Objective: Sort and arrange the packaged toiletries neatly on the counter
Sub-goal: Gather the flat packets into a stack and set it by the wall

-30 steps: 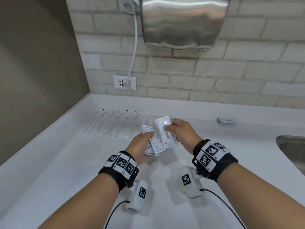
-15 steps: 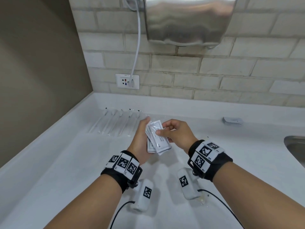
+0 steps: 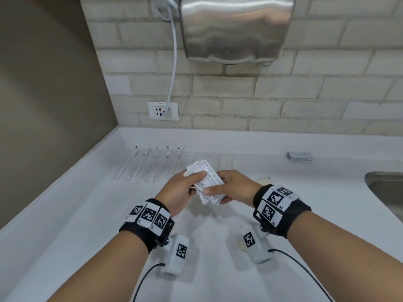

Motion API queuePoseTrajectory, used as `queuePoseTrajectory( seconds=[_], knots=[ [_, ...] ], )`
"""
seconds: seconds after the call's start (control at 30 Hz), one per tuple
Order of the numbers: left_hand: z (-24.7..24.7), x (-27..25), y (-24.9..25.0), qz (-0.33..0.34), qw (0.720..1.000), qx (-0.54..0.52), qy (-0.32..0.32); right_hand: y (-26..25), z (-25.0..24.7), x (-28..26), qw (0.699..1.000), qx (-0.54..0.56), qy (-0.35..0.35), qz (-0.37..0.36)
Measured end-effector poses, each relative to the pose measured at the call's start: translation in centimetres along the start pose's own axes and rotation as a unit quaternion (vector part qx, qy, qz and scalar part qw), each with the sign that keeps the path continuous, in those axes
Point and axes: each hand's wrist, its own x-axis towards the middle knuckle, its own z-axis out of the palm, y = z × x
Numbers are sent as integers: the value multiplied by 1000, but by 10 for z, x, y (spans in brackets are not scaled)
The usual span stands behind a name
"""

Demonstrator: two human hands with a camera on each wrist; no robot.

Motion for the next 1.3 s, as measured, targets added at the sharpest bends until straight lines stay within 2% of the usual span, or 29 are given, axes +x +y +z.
queuePoseTrajectory(
  seconds=[0.07, 0.17, 0.23, 0.3, 0.33, 0.47, 0.77, 0.9, 0.97, 1.17, 1.3],
  knots=[
    [-13, -7, 0, 8, 995, 98, -24, 1, -5, -4, 991, -131, -13, -3],
    [-24, -14, -3, -4, 963, 259, -77, 2, -3, -7, 941, -335, -38, -16],
    [-22, -16, -9, -17, 920, 373, -119, 7, 7, -7, 913, -405, -44, -17],
    [-16, -18, -19, -24, 874, 467, -132, 16, 19, -5, 902, -430, -38, -15],
    [-13, -20, -25, -29, 861, 491, -133, 22, 25, -5, 898, -439, -35, -11],
    [-3, -28, -40, -42, 841, 529, -101, 42, 40, -2, 886, -463, -23, 7],
    [-4, -28, -49, 23, 840, 533, -95, 46, 41, -4, 881, -472, -28, 19],
    [-1, -25, -42, 32, 806, 581, -108, 43, 42, -5, 867, -496, -29, 24],
    [0, -23, -40, 39, 798, 592, -104, 43, 39, -9, 860, -508, -13, 39],
    [7, -21, -39, 19, 767, 629, -124, 43, 34, -10, 878, -472, -11, 78],
    [15, -25, -41, 6, 751, 649, -119, 43, 41, -8, 875, -477, -7, 84]
  ],
)
